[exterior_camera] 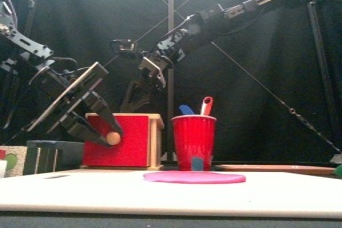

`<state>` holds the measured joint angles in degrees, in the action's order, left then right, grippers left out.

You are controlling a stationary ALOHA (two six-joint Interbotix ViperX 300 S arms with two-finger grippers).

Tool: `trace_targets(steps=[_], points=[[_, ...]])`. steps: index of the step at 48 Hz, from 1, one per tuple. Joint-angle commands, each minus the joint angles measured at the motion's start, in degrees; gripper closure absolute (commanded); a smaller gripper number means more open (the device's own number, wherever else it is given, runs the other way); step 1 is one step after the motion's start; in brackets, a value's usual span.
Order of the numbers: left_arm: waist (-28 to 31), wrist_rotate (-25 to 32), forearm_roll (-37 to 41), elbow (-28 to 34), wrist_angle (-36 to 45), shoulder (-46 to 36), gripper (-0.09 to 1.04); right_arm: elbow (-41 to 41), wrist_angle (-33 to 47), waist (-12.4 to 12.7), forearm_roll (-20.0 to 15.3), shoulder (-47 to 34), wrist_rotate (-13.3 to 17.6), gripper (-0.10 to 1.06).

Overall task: Get the cutter from the drawer then cut the dough then place the extra dough in the bowl
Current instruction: Open the drawer

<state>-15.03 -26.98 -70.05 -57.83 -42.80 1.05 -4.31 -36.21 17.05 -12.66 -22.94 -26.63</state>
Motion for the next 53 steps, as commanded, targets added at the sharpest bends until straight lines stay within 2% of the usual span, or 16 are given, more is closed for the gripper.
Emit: trace_targets(steps=[1,20,53], points=[[-1.5,0.0,-0.3,1.2,-0.4,-1.2,0.38,0.3,-1.1,0.2,0.2,0.2,0.1,0.93],[-4.9,0.1,-1.6,1.1,0.5,-1.0,0.38,1.0,-2.3,0.4,0.1,0.1,0.3,0.93],[-7.5,0.0,-2.0,1.0,0.7,0.0,0.38,1.3,-2.4,0.5,0.2,0.1,0.4,0.93]])
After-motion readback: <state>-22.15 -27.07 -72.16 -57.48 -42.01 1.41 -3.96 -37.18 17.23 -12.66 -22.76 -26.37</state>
